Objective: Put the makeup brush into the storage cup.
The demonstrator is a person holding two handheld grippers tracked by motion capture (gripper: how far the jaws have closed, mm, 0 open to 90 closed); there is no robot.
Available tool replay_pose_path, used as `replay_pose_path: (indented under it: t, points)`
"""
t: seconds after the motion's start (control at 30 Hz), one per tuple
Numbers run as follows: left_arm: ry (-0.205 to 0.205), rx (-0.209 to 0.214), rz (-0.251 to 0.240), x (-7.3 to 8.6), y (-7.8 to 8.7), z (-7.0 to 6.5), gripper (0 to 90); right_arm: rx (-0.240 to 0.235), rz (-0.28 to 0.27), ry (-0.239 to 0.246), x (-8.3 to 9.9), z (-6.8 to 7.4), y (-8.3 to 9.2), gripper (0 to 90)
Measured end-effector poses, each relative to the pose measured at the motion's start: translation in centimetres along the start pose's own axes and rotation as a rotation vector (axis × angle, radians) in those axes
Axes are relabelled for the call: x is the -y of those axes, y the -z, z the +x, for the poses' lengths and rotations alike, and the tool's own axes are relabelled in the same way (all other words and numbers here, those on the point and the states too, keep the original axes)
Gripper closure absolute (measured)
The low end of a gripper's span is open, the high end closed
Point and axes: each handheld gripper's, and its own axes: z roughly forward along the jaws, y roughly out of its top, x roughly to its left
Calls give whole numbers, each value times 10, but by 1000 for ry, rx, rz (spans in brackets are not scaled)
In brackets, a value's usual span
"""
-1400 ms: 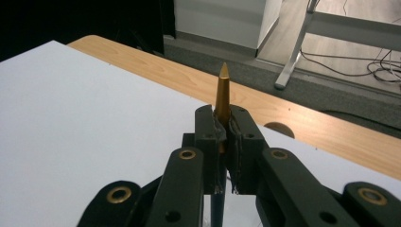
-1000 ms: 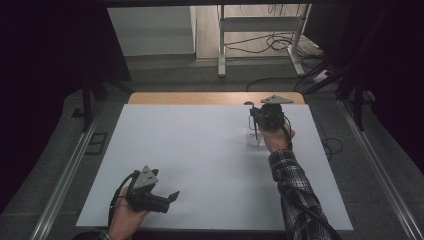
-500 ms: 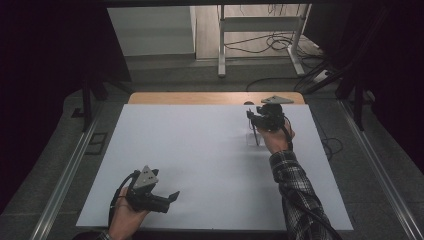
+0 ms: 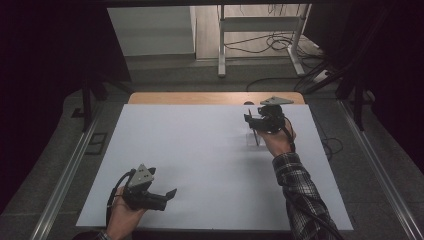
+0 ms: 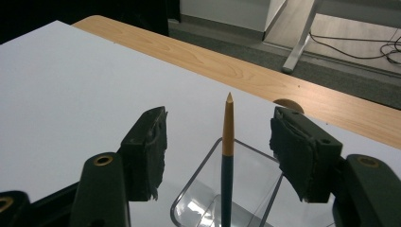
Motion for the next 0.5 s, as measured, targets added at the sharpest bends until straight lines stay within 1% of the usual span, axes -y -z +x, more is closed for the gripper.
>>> replay_pose_path:
  t: [0.13,0.23,0.5]
  points:
    - [3,-5,-12,0,3,3,0,-12,1,4,0,2,3,349]
    - [15,-4,-23,1,5,6,1,-21,1,7,0,4,5,340]
    - [17,-9,-31,1,7,8,2,-40,-2,27,-2,10,15,311]
